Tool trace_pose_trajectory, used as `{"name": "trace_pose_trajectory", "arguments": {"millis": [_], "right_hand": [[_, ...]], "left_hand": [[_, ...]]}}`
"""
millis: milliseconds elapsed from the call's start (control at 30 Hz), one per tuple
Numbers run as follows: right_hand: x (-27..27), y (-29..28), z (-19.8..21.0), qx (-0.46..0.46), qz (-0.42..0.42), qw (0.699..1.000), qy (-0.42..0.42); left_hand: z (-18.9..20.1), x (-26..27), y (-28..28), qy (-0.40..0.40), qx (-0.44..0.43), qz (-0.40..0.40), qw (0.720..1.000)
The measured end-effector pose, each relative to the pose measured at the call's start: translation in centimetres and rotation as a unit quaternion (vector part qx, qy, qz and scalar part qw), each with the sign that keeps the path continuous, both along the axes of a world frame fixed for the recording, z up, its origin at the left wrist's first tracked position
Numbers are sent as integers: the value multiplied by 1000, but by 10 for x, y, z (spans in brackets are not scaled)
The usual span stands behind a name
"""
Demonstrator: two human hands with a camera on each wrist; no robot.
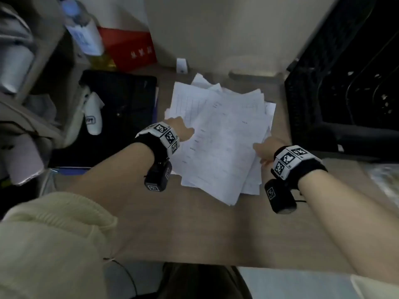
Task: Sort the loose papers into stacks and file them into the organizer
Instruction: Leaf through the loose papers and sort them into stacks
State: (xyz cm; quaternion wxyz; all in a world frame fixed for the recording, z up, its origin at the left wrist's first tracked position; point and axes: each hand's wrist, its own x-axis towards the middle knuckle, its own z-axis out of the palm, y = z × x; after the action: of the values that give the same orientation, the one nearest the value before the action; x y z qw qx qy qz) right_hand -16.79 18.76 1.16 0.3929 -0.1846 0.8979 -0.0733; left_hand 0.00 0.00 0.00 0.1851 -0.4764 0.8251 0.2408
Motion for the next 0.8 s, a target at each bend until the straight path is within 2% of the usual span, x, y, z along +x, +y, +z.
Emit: {"name": "trace_pose_trajectory", "arguments": {"millis": [67, 133, 367, 633, 800], "right_hand": [[-4, 4, -12, -55, -51, 996, -51], [-6, 5, -21, -73, -74, 993, -60], [2, 6, -31, -98, -10, 995, 22], [4, 11, -46, -166, -8, 985, 43], [10, 15, -51, -221, -24, 974, 42]], "left_hand": [[-7, 2, 2, -16, 17, 5, 1000], [-17, 1, -1, 1, 25, 16, 1000], [-40, -4, -7, 73, 21, 50, 996], [-49, 0, 0, 139, -16, 72, 988], [-45, 20, 20, 175, -73, 28, 981]]}}
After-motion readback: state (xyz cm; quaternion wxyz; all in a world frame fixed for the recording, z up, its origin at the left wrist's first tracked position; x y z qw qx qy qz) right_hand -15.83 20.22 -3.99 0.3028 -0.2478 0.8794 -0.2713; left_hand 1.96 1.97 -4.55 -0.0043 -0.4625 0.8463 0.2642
